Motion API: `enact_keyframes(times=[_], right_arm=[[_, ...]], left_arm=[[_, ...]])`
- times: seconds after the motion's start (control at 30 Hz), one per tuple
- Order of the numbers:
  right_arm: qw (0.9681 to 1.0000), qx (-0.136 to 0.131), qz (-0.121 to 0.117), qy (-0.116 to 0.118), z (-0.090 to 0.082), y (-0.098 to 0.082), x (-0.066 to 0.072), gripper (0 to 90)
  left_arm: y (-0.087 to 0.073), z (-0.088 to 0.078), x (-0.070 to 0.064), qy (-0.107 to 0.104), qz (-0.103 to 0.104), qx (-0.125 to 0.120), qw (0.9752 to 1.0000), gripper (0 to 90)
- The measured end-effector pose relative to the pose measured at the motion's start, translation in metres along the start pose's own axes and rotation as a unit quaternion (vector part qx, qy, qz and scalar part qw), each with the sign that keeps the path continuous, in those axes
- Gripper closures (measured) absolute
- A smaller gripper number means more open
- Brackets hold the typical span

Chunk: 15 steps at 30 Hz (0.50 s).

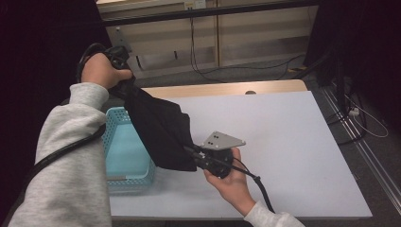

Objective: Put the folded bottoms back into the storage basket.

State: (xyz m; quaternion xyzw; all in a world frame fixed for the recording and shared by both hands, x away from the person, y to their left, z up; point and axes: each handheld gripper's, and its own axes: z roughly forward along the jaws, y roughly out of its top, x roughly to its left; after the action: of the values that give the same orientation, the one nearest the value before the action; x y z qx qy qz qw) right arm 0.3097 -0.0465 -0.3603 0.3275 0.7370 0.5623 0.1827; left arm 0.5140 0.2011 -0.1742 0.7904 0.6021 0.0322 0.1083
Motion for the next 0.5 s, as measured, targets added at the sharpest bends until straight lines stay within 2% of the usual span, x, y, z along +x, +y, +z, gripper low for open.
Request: enact_keyframes(times=[0.17, 0.3, 0.43, 0.5], right_arm=[[0.9997, -0.002, -0.007, 0.025, 0.021, 0.016, 0.016, 82.9], [0.9989, -0.009, -0.012, 0.043, 0.040, 0.029, 0.028, 82.9], [0.9980, -0.013, -0.013, 0.061, 0.061, 0.039, 0.039, 82.9], [0.9972, -0.010, -0.005, 0.073, 0.074, 0.044, 0.045, 82.8]], left_arm=[[0.001, -0.013, 0.022, 0.014, -0.007, -0.011, 0.9998, 80.8], [0.000, -0.024, 0.048, 0.020, -0.024, -0.012, 0.9994, 80.8], [0.000, -0.028, 0.076, 0.023, -0.046, -0.017, 0.9985, 80.9], [0.000, -0.026, 0.087, 0.042, -0.055, -0.009, 0.9975, 80.9]])
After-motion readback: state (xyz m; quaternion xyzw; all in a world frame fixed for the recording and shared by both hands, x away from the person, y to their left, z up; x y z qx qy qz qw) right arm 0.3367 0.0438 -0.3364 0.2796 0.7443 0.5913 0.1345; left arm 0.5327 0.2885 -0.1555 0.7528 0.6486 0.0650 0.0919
